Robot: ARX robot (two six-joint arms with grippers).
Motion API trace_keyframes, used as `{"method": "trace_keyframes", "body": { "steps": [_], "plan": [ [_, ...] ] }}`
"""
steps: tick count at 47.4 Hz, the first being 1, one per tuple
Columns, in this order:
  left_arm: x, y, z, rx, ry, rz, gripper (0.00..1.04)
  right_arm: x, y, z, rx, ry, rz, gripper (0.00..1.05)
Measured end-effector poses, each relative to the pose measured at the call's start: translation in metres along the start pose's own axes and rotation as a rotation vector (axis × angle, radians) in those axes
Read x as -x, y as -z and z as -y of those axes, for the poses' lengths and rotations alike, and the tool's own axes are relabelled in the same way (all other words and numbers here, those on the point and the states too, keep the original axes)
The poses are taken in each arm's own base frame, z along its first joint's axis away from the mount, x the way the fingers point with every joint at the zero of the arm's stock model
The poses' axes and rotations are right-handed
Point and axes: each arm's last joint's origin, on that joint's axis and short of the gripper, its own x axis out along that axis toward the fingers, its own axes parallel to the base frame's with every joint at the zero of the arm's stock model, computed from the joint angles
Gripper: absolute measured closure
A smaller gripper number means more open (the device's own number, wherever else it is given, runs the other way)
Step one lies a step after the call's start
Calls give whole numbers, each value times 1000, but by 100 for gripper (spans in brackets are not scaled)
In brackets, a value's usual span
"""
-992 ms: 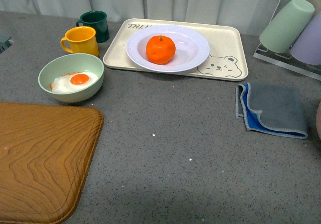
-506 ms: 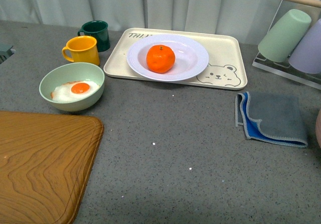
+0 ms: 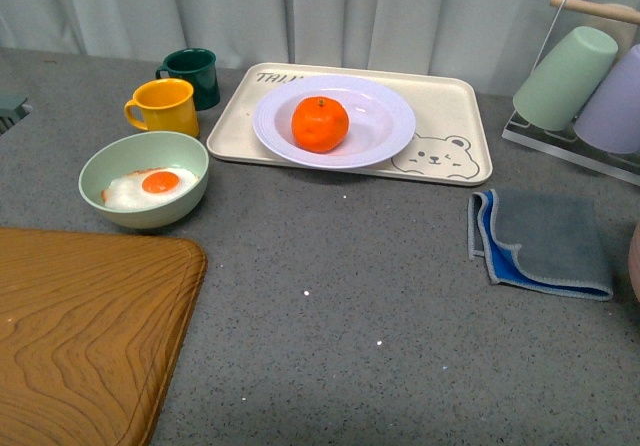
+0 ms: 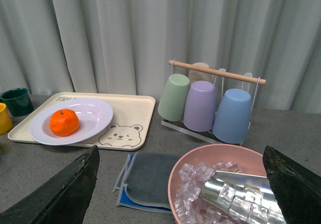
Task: Place orange and plate with both arms
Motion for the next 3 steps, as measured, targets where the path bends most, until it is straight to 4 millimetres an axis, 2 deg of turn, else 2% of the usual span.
{"method": "trace_keyframes", "body": {
  "steps": [3],
  "plan": [
    [0, 0, 0, 0, 0, 0, 7, 0, 0, 0, 0, 0, 0, 9]
  ]
}}
